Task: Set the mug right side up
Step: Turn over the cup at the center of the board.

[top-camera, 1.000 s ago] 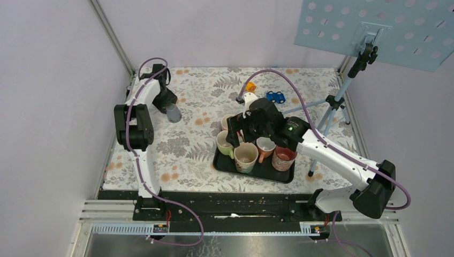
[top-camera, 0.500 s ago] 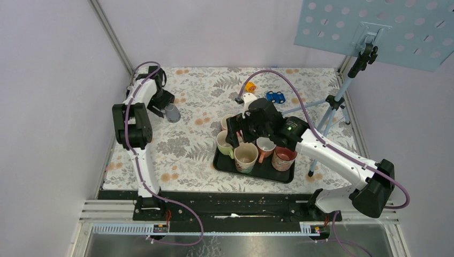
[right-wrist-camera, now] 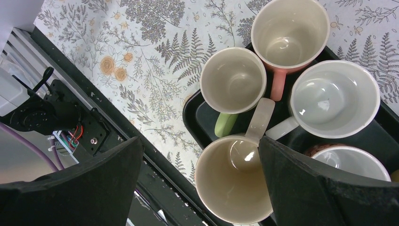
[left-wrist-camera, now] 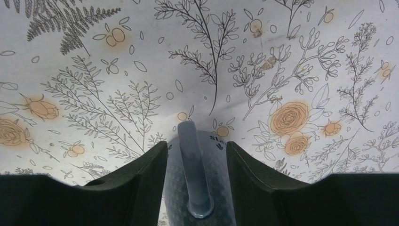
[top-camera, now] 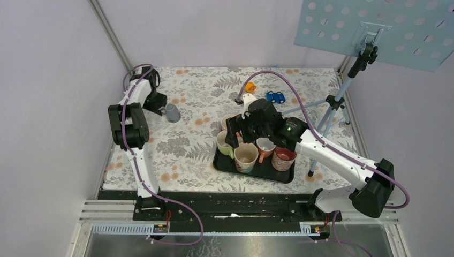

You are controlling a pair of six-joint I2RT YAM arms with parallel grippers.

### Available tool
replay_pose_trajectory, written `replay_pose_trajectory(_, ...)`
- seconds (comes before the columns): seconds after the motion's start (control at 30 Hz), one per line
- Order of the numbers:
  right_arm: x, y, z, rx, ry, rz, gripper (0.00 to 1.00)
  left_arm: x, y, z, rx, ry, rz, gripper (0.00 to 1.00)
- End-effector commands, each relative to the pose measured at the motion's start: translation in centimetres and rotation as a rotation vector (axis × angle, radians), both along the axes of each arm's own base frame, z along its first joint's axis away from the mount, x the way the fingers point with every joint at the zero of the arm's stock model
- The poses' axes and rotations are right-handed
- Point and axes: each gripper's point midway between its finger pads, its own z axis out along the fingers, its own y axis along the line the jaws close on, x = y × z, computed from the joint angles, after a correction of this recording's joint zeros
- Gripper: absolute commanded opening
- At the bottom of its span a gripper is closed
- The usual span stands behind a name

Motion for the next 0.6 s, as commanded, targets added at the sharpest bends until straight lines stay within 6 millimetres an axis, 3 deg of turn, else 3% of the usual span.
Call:
replay_pose_trajectory(0.0, 0.32, 0.49, 0.63, 0.032, -0.016, 0.000, 1.00, 0.25, -0.88, 0.86, -0.050, -0.025, 0.043, 0.52)
replay_pose_trajectory(0.3, 0.28, 0.71, 0.62, 0.042, -0.011, 0.002, 1.00, 0.29, -1.42, 1.28, -0.061, -0.035, 0.052, 0.45)
replay_pose_trajectory(0.57, 0.11, 0.40, 0.43, 0.039, -0.007, -0.005, 1.00, -0.30, -1.45, 0.51, -0.065, -0.012, 0.056, 0.23)
